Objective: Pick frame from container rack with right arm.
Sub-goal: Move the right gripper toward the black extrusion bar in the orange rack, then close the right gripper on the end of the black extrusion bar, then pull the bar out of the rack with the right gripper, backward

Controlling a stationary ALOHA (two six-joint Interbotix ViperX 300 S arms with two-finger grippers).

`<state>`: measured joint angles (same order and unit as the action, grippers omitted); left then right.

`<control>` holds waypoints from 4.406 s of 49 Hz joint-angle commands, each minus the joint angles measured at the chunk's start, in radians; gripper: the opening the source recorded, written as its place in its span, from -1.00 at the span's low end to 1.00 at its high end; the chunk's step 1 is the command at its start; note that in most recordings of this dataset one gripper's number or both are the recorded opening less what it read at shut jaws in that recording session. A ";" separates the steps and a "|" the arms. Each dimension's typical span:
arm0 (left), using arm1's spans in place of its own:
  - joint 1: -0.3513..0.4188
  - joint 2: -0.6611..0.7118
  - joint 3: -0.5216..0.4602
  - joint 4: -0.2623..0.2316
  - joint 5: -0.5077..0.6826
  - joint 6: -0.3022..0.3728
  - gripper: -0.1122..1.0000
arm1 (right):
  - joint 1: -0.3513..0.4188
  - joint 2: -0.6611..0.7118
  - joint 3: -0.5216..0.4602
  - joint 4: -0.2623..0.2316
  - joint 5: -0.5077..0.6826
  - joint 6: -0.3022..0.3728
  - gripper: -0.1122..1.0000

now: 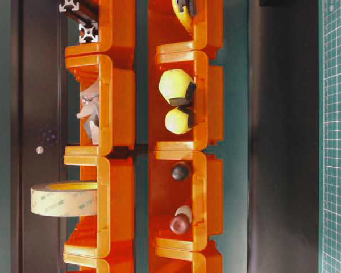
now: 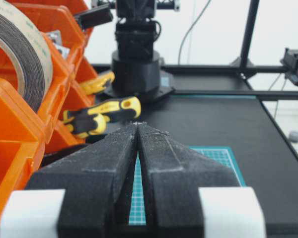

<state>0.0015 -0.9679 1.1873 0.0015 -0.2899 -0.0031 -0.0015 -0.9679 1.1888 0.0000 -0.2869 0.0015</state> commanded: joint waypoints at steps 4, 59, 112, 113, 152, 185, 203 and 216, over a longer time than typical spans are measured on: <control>-0.020 0.002 -0.066 0.038 0.072 -0.028 -0.74 | 0.005 -0.029 -0.057 0.005 0.023 0.017 -0.76; 0.021 -0.060 -0.161 0.038 0.370 -0.044 -0.79 | 0.469 0.462 -0.815 -0.742 1.497 0.202 -0.79; 0.023 -0.063 -0.150 0.038 0.371 -0.046 -0.79 | 0.586 0.629 -0.661 -1.088 1.548 0.423 0.70; 0.023 -0.063 -0.150 0.038 0.371 -0.046 -0.79 | 0.580 0.634 -0.658 -1.088 1.546 0.426 0.70; 0.021 -0.063 -0.143 0.038 0.371 -0.080 -0.79 | 0.433 0.680 -0.634 -1.186 1.462 0.497 0.69; 0.021 -0.072 -0.146 0.038 0.371 -0.081 -0.79 | 0.465 0.739 -0.676 -1.184 1.588 0.495 -0.32; 0.021 -0.074 -0.144 0.038 0.371 -0.081 -0.79 | 0.526 0.752 -0.730 -1.266 1.686 0.486 -0.33; 0.021 -0.075 -0.144 0.038 0.371 -0.081 -0.79 | 0.634 0.804 -0.827 -1.342 1.844 0.419 -0.33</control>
<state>0.0215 -1.0462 1.0554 0.0368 0.0874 -0.0813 0.5998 -0.1687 0.4172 -1.3192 1.5079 0.4403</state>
